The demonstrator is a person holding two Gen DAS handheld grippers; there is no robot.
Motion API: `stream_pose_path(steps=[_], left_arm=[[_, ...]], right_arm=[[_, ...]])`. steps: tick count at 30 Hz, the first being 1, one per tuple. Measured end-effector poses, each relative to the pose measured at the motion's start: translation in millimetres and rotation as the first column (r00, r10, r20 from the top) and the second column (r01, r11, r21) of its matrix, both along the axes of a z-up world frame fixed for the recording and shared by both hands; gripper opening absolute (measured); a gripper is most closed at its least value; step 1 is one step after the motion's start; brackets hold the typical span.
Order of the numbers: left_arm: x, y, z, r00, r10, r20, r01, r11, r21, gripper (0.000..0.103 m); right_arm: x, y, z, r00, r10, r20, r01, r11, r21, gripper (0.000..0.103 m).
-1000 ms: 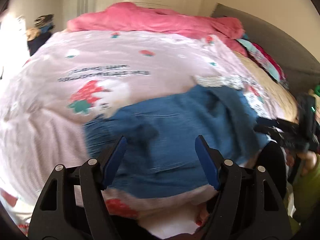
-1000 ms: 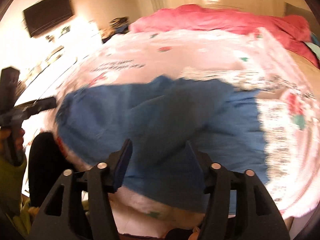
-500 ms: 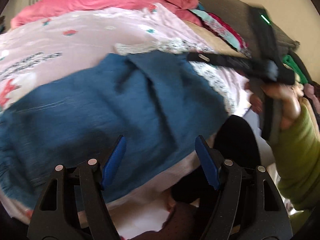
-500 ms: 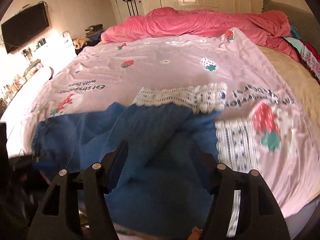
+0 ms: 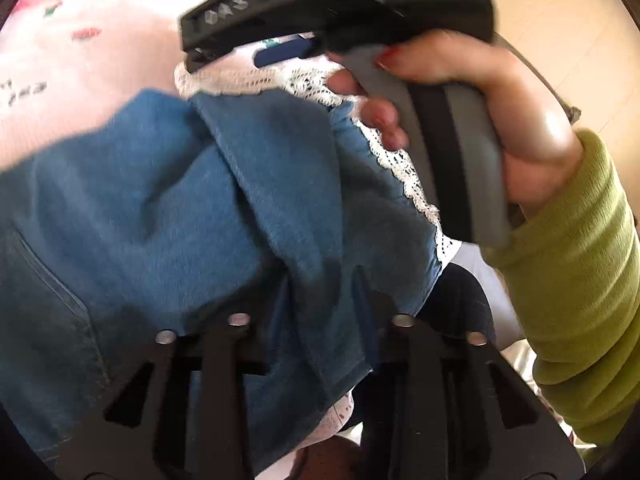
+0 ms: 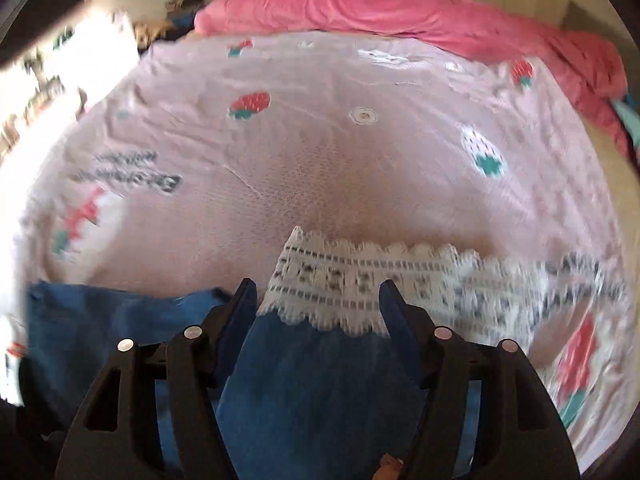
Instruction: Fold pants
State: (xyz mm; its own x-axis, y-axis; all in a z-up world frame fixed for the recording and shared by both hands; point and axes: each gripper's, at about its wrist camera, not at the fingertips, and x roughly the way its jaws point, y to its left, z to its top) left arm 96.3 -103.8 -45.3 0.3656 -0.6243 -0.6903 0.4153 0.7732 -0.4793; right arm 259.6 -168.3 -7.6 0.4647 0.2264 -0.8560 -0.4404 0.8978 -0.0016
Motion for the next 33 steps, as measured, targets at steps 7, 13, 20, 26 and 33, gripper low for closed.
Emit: stream_pose_path(steps=[7,13,20,26,33], left_arm=[[-7,2,1,0.999,0.000,0.053,-0.001,1.000,0.016,0.018],[-23,-21,7,0.991,-0.022,0.131,0.006,0.992,0.122,0.018],[-22,-17,8,0.992,-0.009,0.122,-0.003,0.995,0.101,0.018],[-17,2,7,0.993,-0.002,0.121,-0.009,0.996,0.090,0.018],[-16,5,3,0.984,-0.010,0.177,-0.016,0.990,0.144,0.002]], right_arm=[[12,27,-15,1.000,-0.010,0.009,0.011,0.999,-0.053,0.062],[25,36,-37,1.000,-0.026,0.003,0.027,0.992,-0.121,0.040],[15,-26,-10,0.993,-0.109,0.038,0.106,0.991,0.081,0.009],[-25,-124,16,0.963,-0.269,0.005,0.254,0.916,0.311,0.009],[-85,-215,3,0.914,-0.398,-0.077,0.393,0.826,0.404,0.009]])
